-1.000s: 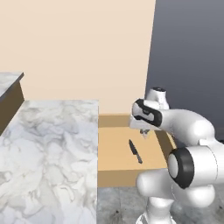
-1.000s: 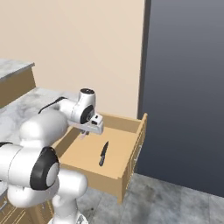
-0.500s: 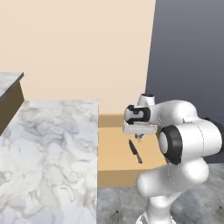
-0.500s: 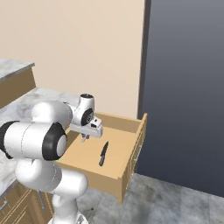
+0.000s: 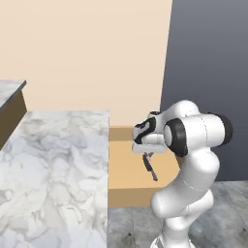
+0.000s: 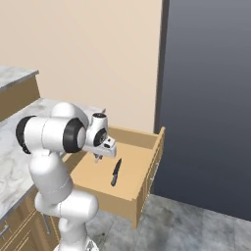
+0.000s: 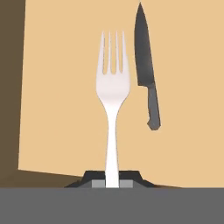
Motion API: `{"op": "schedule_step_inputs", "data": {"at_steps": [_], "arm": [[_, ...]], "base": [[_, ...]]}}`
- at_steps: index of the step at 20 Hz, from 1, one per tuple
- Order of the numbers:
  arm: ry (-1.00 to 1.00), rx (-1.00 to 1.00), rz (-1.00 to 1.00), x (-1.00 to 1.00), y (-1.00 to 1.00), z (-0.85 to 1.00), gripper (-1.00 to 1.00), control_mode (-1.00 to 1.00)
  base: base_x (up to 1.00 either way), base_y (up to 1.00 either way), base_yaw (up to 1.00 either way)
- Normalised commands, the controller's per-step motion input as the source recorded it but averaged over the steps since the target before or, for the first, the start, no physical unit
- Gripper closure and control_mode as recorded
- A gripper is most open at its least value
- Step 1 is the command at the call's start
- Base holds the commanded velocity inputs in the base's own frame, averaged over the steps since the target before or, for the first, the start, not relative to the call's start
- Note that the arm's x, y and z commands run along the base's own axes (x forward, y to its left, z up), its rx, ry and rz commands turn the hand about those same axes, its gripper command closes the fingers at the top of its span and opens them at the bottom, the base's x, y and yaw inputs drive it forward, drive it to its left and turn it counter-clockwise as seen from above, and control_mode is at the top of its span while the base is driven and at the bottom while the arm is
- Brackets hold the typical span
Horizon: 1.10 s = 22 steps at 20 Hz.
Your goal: Pick up the metallic utensils from the counter and place them in the open drawer. Make sure not to pick up any wooden utensils.
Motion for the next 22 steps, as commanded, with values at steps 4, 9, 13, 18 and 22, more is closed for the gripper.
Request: {"op": "schedule_step_inputs", "data": {"at_steps": [4,9,13,18,22], "arm": [[0.01,0.00,0.00,0.43,0.00,-0.46,1.00,-1.00],[0.00,0.00,0.00,0.35,0.00,-0.40,1.00,-1.00],[0.00,0.00,0.00,0.15,0.00,-0.35,1.00,-1.00],[0.00,0.00,0.00,0.21,0.00,-0.45,1.00,-1.00],[0.00,0.00,0.00,0.23,0.00,-0.47,1.00,-1.00]], "base": [[0.00,0.00,0.00],[0.00,0.00,0.00],[0.00,0.00,0.00],[0.00,0.00,0.00],[0.00,0.00,0.00]]}}
